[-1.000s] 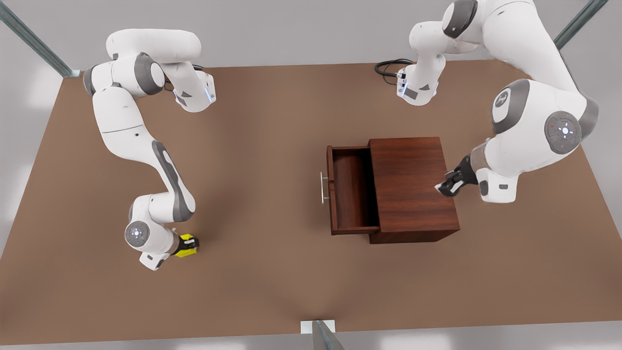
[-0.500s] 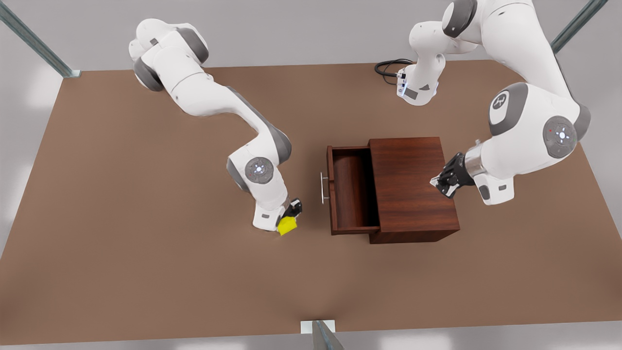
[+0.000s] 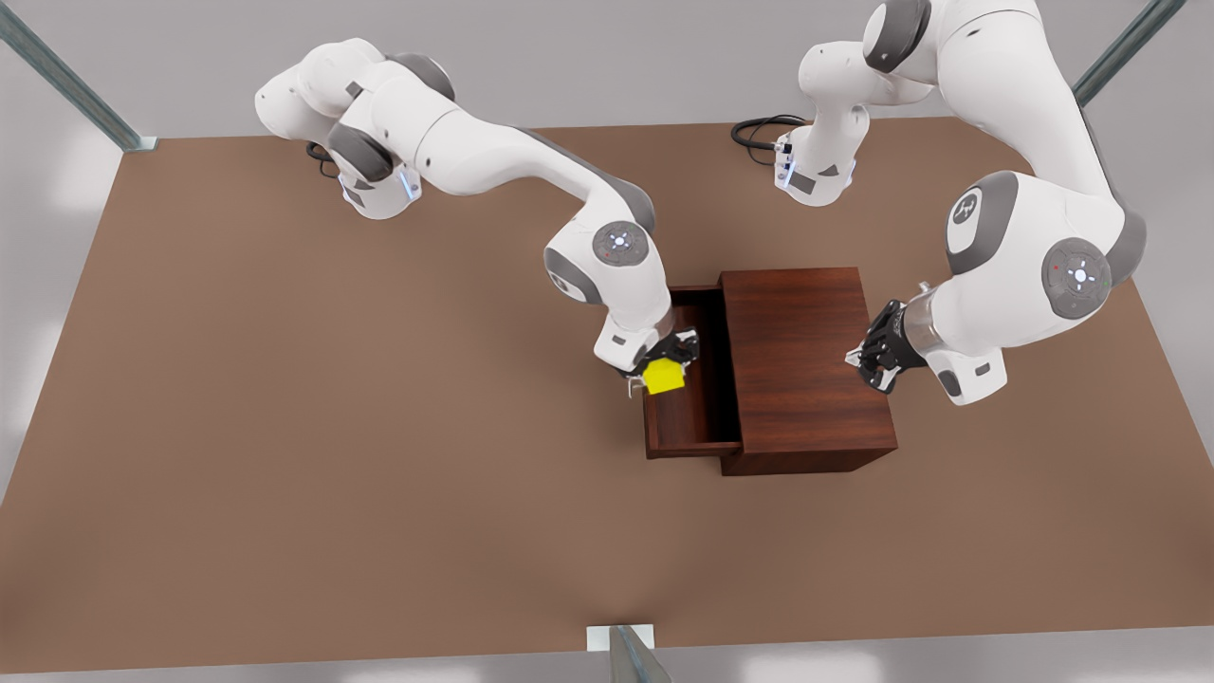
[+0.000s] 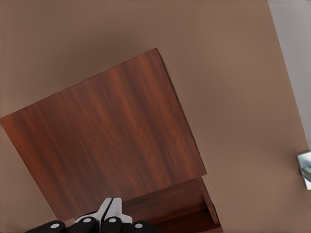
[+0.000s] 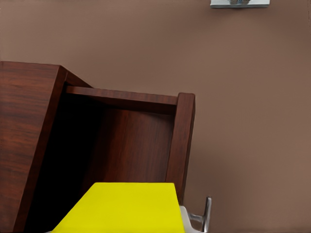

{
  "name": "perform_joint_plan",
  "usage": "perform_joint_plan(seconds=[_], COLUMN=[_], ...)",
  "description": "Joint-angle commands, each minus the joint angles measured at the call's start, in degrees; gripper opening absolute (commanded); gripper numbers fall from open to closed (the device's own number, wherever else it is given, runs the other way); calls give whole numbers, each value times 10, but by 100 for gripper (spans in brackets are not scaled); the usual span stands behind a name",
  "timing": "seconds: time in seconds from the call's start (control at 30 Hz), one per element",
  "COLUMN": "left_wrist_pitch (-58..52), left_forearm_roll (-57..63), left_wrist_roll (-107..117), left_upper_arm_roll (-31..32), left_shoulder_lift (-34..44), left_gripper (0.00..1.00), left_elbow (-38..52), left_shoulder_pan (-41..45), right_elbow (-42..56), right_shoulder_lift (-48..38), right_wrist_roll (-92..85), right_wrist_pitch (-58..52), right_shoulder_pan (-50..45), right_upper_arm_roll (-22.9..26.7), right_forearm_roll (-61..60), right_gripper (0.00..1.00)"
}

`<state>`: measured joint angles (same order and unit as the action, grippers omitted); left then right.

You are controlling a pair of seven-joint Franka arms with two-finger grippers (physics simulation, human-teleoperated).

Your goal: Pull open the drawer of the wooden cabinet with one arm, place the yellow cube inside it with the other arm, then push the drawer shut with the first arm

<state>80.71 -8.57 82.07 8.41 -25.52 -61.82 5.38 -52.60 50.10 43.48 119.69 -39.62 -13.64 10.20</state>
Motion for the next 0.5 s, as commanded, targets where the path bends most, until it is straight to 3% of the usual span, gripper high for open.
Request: perform_joint_plan(seconds=[0.0,0.13,0.2,0.23,0.27,0.4,0.47], left_wrist_pitch=[2,2,3,4,4,41,79], left_forearm_roll=[0,0,0,-1,-4,-58,-60], left_wrist_roll=[61,61,60,59,61,109,163], left_upper_arm_roll=[0,0,0,0,1,4,3], left_shoulder_lift=[0,0,-1,-1,-1,-5,-15], left_gripper=[21,21,21,21,21,21,21], left_elbow=[0,0,0,0,0,1,0], left_shoulder_pan=[0,-1,-4,-2,0,34,70], right_elbow=[2,2,2,1,1,1,-7], right_shoulder_lift=[3,20,31,32,31,-10,-83], right_wrist_roll=[312,322,322,322,323,304,189], right_wrist_pitch=[47,99,102,101,96,4,-100], right_shoulder_pan=[-5,-11,-11,-11,-11,8,90], right_upper_arm_roll=[0,-3,-4,-3,-4,4,-3], right_forearm_roll=[4,4,4,4,4,5,3], right_gripper=[64,65,71,90,100,100,100])
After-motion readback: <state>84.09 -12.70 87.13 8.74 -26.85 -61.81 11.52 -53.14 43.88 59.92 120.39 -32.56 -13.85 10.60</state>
